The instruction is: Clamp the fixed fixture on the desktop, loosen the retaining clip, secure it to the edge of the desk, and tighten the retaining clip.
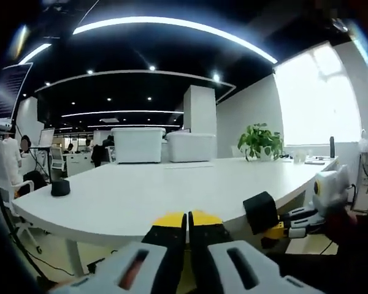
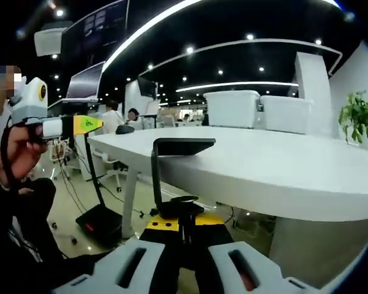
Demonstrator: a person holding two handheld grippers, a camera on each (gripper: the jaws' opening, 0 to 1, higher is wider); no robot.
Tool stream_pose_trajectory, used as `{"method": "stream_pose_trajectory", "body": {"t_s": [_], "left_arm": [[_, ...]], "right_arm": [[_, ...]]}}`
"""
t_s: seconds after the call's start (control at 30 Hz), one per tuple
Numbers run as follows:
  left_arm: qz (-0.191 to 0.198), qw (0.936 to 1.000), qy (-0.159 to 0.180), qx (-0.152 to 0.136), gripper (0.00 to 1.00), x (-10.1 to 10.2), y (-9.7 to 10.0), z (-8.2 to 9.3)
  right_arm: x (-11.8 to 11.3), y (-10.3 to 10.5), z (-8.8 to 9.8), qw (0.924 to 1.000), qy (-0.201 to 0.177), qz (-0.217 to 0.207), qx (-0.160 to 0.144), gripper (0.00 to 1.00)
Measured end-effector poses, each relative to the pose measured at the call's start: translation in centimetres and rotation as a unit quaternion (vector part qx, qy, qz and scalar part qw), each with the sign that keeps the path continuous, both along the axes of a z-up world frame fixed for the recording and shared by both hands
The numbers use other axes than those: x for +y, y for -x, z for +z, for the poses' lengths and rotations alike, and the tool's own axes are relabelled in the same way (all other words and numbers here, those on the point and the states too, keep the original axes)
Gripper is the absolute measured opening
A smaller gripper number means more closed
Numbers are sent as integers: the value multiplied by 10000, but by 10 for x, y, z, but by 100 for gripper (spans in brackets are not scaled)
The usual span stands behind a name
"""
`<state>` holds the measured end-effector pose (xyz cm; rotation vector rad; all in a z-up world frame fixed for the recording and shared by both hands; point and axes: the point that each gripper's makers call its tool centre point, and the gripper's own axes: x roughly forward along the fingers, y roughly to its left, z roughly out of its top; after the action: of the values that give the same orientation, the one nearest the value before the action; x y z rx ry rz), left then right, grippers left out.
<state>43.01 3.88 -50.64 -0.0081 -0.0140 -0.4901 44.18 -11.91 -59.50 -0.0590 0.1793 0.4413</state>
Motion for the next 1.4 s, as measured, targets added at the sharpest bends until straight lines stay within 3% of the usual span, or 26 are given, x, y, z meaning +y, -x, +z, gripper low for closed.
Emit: {"method": "stream_pose_trajectory", "body": {"t_s": [0.43, 0.97, 1.23, 1.4], "left_arm": [[-213, 9998, 9, 32, 3, -16, 2, -4], [-1074, 9941, -141, 55, 3, -69, 13, -13], [-1318, 9911, -148, 89, 3, -90, 11, -17], [-1519, 9883, -144, 69, 3, -108, 10, -17]], "right_arm": [[-4, -10, -6, 9997, -236, 43, 22, 3], [-14, -23, -14, 9995, -273, 19, 131, 3], [-16, -26, -17, 9994, -310, 6, 180, 3], [-13, -30, -19, 9989, -423, 200, 28, 3]]}}
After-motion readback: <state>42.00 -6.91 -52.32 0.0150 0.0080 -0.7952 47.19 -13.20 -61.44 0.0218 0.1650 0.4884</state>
